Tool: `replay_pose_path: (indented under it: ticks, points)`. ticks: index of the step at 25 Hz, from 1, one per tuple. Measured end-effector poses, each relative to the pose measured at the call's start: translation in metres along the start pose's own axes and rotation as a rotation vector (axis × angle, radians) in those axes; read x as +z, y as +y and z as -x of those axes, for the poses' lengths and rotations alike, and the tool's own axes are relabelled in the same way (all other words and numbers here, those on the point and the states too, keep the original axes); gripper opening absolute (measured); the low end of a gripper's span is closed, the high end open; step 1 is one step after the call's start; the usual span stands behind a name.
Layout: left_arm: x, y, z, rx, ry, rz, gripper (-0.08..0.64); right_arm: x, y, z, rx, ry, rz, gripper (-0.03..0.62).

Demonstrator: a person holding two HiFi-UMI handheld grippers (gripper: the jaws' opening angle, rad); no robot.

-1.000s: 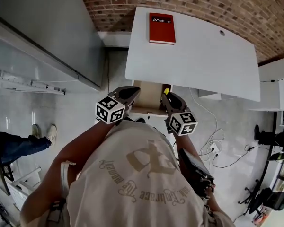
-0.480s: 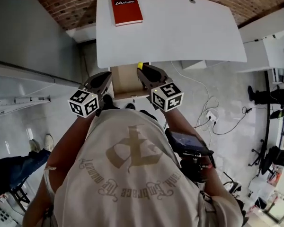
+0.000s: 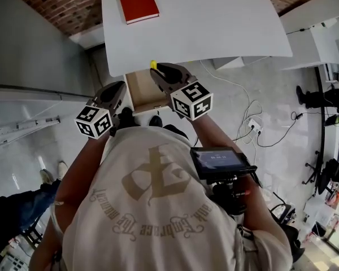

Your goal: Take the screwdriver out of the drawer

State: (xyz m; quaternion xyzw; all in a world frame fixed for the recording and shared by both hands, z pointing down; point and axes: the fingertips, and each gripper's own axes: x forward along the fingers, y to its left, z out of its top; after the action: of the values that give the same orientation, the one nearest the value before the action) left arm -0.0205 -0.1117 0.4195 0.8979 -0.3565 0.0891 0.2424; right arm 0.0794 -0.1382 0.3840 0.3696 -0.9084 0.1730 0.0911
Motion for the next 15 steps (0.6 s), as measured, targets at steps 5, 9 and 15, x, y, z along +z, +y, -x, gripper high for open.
replay_pose_path:
  ticks: [5,9,15]
  points:
    - [0.003,-0.001,-0.001,0.002,0.003,-0.010,0.015,-0.005,0.005,-0.004,0.023,0.008,-0.009,0.066]
    - [0.000,-0.006,-0.006,0.002,0.003,-0.013,0.015,-0.011,0.007,-0.002,0.040,0.012,-0.015,0.066]
    - [-0.009,-0.011,-0.015,-0.024,0.028,-0.007,0.015,-0.029,0.007,0.002,0.031,0.031,-0.044,0.066]
